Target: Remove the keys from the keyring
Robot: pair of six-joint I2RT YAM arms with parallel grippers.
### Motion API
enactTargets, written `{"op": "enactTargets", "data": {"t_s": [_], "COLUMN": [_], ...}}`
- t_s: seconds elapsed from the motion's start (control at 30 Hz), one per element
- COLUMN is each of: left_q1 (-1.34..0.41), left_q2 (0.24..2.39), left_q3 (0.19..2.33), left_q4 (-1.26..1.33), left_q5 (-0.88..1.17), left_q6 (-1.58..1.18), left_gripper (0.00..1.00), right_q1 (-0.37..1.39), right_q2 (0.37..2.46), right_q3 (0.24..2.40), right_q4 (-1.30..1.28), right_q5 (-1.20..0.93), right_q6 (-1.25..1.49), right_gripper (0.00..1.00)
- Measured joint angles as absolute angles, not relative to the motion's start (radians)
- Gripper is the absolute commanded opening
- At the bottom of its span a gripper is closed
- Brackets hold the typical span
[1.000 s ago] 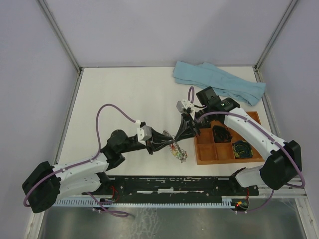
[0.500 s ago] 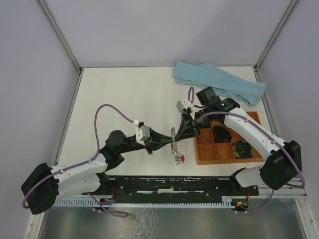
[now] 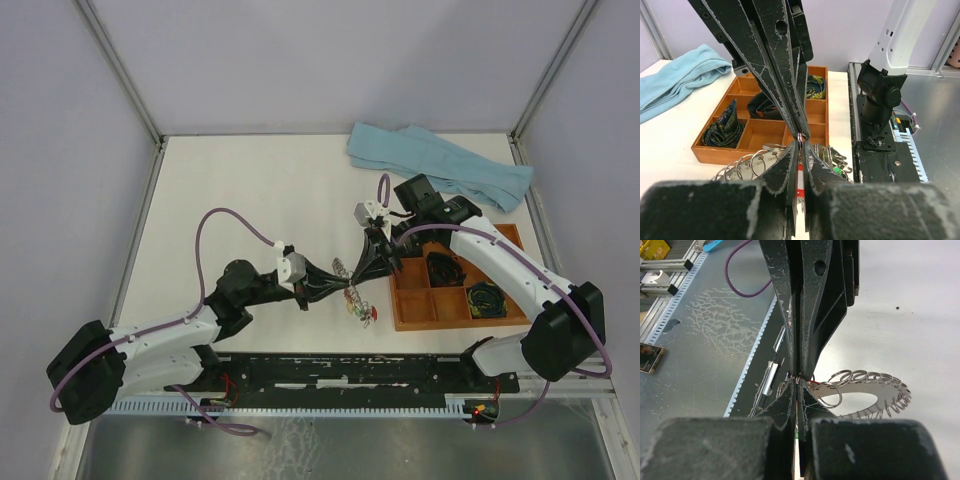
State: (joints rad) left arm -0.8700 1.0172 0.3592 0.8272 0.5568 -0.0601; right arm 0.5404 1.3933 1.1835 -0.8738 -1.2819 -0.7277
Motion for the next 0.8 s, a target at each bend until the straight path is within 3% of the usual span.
{"op": "enactTargets", "data": {"t_s": [0.23,0.8], "left_q1": [-0.87,-0.87], "left_q2": [1.002,0.95], "left_q3": [0.36,0.342], "left_q4": [0.811,0.754], "left_q5": [0.548,0.5], "left_q6": [-0.06,-0.052], "left_gripper": [0.17,0.2], "right_q1": [0.54,0.54], "right_q2": [1.394,1.394], "right_q3": [1.184,1.184], "right_q4": [-0.877,-0.877], "right_q5": [-1.282,-1.284], "right_q6": [-0.73,-0.73], "right_gripper": [0.01,0.01]}}
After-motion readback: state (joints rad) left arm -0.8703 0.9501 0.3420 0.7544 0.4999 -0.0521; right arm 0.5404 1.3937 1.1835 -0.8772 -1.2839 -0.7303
